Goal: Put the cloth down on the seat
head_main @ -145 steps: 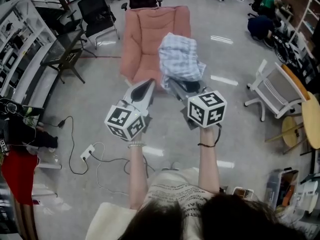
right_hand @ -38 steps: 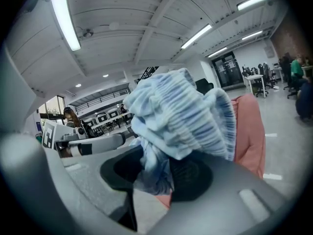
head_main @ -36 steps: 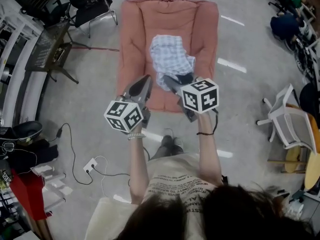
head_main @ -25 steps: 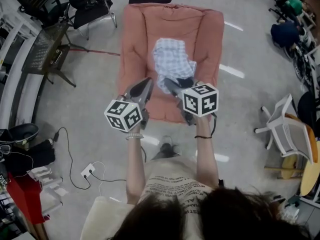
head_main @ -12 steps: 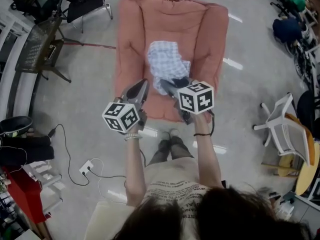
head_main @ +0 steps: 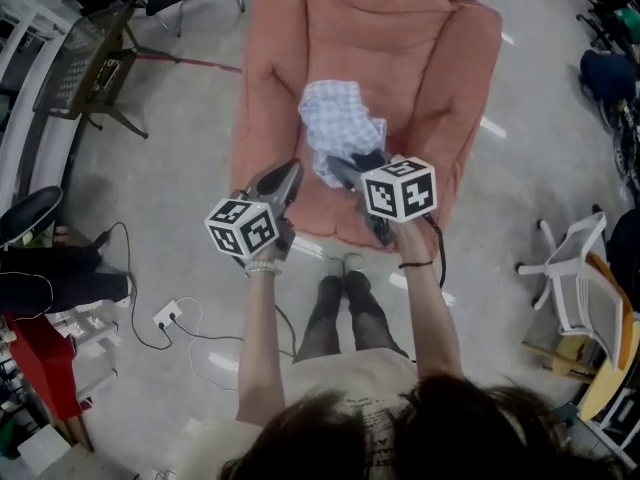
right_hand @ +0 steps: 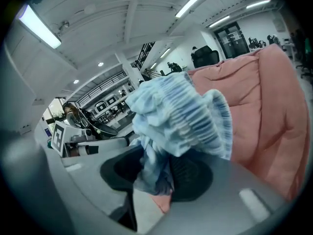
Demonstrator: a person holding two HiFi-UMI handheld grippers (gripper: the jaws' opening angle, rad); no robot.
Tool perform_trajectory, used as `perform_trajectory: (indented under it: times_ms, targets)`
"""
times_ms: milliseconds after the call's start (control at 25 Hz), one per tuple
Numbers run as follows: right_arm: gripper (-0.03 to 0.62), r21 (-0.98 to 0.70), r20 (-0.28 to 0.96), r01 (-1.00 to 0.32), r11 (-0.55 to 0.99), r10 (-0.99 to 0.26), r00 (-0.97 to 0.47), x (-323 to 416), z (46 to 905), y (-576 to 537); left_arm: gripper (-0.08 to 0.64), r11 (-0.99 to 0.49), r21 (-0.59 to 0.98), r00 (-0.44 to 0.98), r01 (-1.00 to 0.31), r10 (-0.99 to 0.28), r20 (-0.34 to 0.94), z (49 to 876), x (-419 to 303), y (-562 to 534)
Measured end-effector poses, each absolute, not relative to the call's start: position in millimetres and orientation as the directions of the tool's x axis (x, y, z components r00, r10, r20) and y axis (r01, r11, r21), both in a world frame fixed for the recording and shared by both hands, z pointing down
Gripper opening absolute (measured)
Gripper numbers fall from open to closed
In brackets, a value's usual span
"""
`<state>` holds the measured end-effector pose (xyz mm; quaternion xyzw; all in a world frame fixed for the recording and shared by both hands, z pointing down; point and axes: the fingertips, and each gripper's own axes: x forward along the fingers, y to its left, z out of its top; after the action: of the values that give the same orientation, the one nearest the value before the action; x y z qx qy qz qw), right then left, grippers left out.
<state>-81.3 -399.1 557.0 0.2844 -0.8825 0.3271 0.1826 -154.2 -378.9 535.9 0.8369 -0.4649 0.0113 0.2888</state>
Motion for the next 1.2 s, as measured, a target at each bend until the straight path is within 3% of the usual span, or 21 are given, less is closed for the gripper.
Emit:
perform_trajectory:
  times_ms: [760,1200]
  targets:
    - [0.164,-0.502,0.617,-0.598,0.625,-0.225,-0.754,-105.5,711.7,-421.0,-0.008,-0.342,0.535,0.595,-0.772,-0.684,0.423,684.0,-153.3,-387.0]
    - [0.164,-0.492,0.684,-0.589,0.64,-0.134,-0.717,-117.1,771.4,-419.2,-0.008,-0.315,0.537,0.59,-0.783,-0.651,0.478,728.1,-159.8,-382.2]
